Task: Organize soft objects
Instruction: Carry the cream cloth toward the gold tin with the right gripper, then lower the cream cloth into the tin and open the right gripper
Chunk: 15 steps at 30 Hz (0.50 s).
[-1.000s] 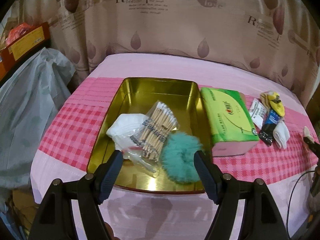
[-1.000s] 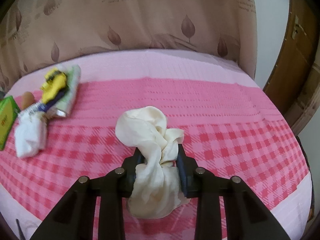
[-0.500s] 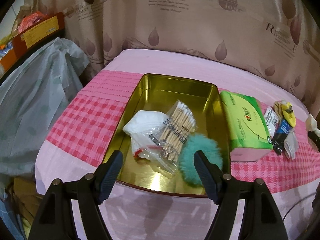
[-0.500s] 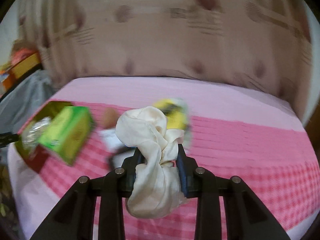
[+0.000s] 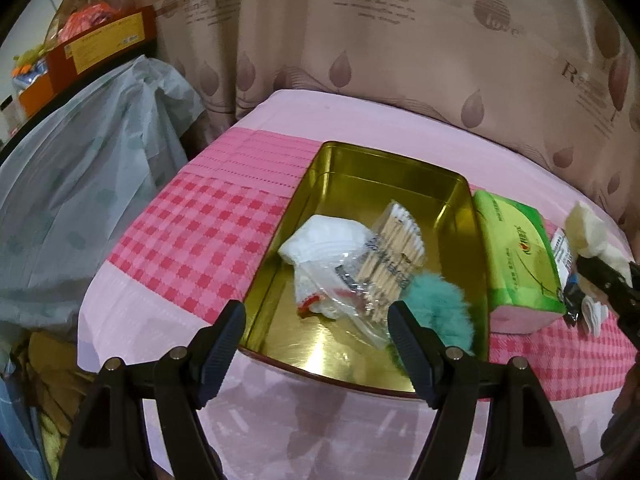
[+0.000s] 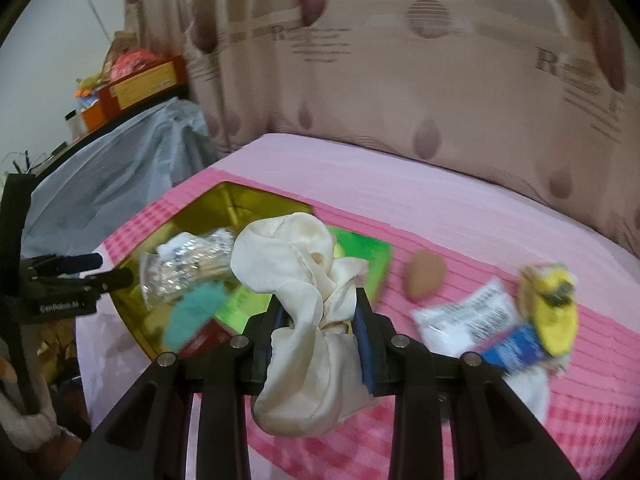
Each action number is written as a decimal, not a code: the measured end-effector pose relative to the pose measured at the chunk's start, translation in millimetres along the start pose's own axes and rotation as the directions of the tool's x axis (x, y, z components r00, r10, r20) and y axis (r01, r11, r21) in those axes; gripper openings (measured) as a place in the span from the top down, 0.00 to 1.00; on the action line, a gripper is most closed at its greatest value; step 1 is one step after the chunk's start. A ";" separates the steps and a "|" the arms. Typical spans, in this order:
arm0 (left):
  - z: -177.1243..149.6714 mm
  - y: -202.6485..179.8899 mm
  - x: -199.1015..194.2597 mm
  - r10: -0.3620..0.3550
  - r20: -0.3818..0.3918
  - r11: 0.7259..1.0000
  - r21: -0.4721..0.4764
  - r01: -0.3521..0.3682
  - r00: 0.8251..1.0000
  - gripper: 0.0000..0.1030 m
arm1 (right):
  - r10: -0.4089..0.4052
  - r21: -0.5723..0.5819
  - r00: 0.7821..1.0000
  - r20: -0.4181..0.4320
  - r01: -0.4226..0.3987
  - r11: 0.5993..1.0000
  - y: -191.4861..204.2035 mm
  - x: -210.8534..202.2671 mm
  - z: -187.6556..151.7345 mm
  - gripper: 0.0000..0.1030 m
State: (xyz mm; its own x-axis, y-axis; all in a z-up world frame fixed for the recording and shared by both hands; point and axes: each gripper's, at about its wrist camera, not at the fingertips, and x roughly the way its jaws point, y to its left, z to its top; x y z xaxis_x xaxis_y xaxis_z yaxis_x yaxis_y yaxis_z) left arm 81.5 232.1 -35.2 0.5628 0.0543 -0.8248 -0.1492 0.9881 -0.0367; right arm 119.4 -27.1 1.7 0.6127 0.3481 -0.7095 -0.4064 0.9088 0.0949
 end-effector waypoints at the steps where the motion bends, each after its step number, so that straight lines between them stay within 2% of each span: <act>1: 0.1 1.9 0.2 0.001 -0.001 1.000 -0.007 -0.001 1.000 0.27 | 0.011 -0.010 1.000 -0.006 -0.011 1.000 7.7 6.3 3.8 0.72; 15: -3.2 30.4 -6.8 0.043 -0.005 0.993 -0.108 -0.043 0.999 0.27 | 0.055 -0.105 0.996 -0.070 -0.062 0.993 62.7 64.7 33.8 0.72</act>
State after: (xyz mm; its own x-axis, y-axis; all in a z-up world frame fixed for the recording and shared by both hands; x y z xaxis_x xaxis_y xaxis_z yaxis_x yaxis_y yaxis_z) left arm 70.5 261.3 -32.5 0.5518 0.0963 -0.8284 -0.2607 0.9634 -0.0617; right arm 156.6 60.2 -14.6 0.5407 0.3805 -0.7503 -0.5126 0.8562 0.0649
